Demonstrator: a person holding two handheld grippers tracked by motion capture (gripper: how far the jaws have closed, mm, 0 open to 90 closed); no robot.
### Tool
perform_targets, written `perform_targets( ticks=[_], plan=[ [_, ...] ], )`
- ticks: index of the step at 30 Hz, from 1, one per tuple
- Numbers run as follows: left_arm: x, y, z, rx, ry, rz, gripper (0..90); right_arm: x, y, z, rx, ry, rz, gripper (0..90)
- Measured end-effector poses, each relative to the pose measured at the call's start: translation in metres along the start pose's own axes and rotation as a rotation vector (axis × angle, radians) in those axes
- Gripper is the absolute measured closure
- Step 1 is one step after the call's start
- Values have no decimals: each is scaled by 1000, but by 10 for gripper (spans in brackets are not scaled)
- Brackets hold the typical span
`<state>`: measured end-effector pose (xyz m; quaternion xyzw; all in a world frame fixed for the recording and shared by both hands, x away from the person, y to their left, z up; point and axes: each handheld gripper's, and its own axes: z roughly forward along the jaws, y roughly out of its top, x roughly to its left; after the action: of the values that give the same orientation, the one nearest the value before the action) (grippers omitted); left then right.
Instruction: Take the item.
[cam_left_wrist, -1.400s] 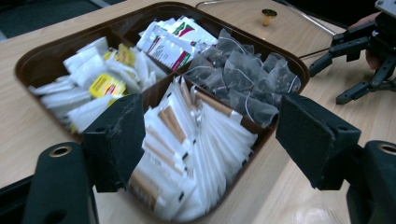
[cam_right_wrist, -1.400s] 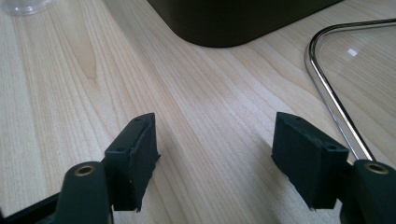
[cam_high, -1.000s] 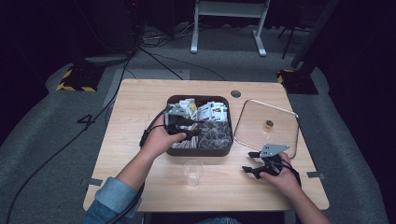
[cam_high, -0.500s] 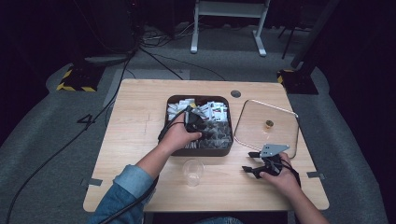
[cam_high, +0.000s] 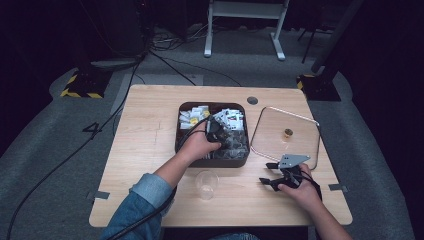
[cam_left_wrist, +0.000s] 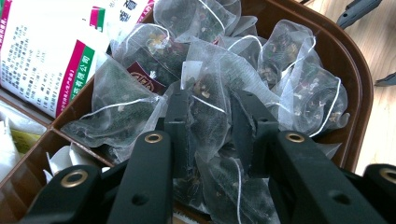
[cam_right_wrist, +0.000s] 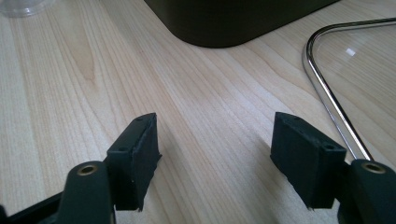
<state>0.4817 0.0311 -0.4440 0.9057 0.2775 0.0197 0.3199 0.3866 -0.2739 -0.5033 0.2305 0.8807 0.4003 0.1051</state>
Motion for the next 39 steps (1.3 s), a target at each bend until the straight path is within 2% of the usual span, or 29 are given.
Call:
perform_targets(
  ticks=[5, 10, 18, 24, 35, 39],
  plan=[
    [0, 1, 1, 7, 14, 25, 714, 0, 0, 0, 0, -1, 1, 327],
    [0, 0, 0, -3, 24, 33, 721, 0, 0, 0, 0, -2, 1, 327],
    [2, 1, -13, -83, 7, 6, 725, 0, 0, 0, 0, -3, 2, 328],
    [0, 3, -28, -136, -9, 23, 726, 0, 0, 0, -1, -3, 4, 328],
    [-7, 4, -55, -250, -53, 29, 728, 0, 0, 0, -2, -4, 6, 328],
    [-8, 3, -67, -283, -54, 31, 728, 0, 0, 0, -2, -4, 6, 328]
  ],
)
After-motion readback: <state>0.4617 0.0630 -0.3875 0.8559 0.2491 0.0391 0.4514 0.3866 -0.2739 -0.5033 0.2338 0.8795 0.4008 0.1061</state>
